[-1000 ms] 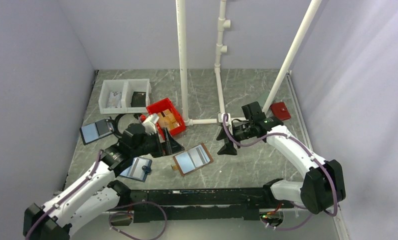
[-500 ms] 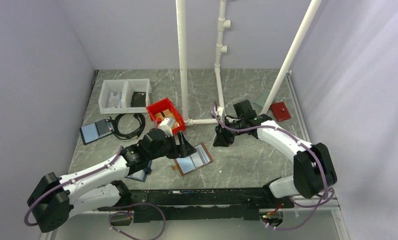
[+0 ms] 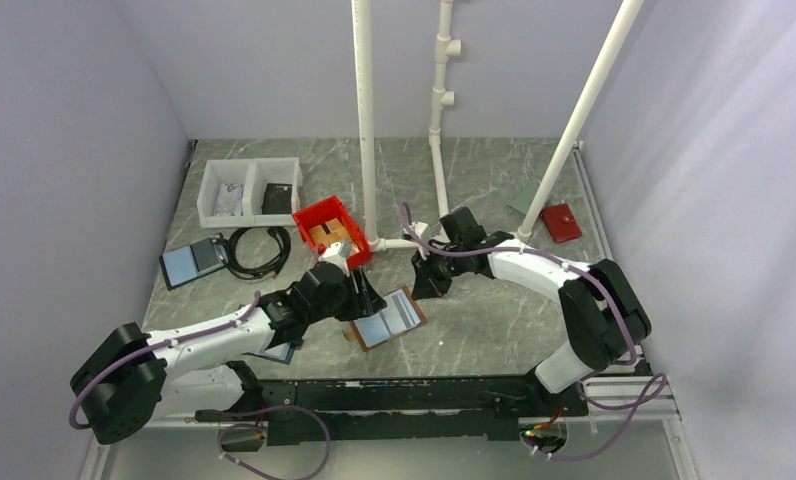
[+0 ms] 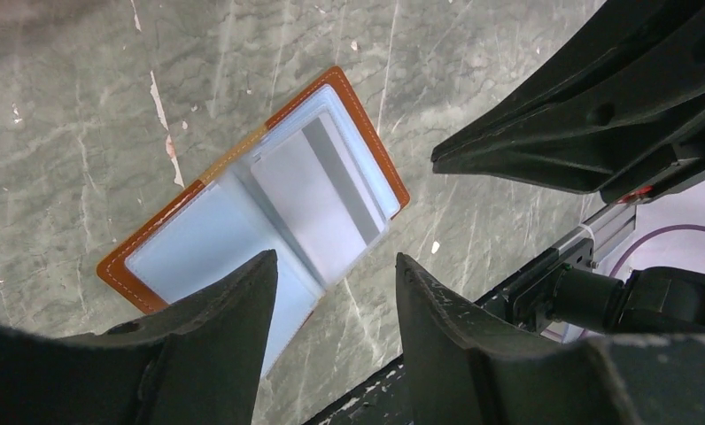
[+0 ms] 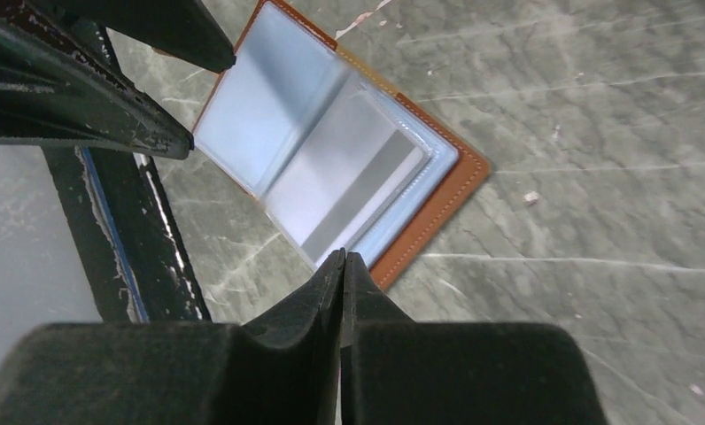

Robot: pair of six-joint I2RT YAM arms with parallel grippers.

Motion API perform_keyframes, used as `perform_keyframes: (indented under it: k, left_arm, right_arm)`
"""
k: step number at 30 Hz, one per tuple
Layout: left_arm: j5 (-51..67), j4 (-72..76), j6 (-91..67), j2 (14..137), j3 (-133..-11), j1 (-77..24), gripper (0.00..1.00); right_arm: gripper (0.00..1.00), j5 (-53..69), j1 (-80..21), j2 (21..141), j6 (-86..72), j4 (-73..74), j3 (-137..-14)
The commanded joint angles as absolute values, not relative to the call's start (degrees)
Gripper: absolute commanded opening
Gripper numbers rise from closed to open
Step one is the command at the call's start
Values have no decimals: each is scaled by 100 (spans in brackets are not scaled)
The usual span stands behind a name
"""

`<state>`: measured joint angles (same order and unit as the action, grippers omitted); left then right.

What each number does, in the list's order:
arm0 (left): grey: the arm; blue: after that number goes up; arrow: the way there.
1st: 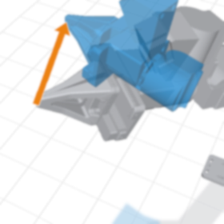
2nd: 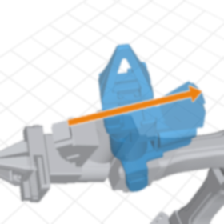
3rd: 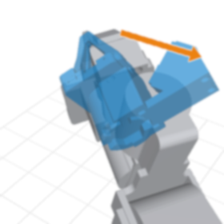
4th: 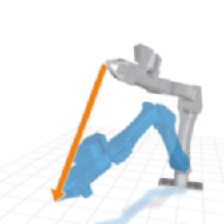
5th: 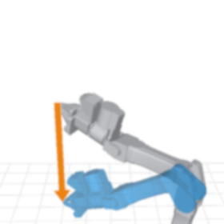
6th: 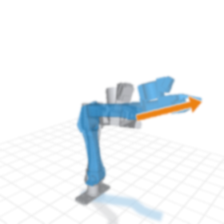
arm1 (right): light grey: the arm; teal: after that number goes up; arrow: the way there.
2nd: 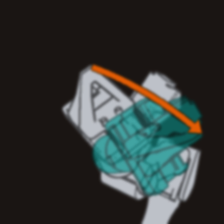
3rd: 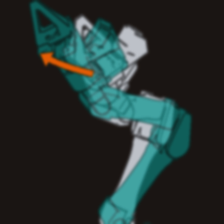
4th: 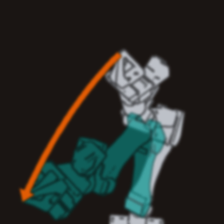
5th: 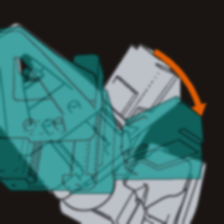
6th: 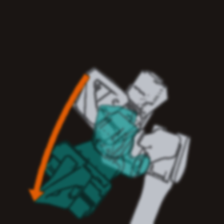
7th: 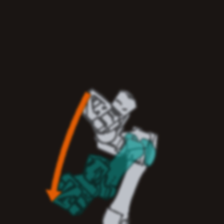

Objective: Take the credit cards out of the card holder
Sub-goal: Remove the credit card from the card holder.

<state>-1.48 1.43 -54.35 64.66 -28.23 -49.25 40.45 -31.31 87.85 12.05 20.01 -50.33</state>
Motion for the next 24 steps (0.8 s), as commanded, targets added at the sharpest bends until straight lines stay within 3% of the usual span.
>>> perform_keyframes:
  k: [1, 12, 24]
  left_arm:
    - [-303, 545, -5676, 6484, -2651, -4972, 56]
    - [-98, 1002, -5785, 7220, -2744, -4981, 47]
    - [-53, 1185, -5845, 7622, -2782, -4987, 47]
  right_arm:
    - [4, 3969, -3288, 8947, 643, 1649, -5238]
    - [0, 3478, -3612, 9310, 404, 1608, -5306]
    - [0, 3338, -3665, 9605, 251, 1595, -5365]
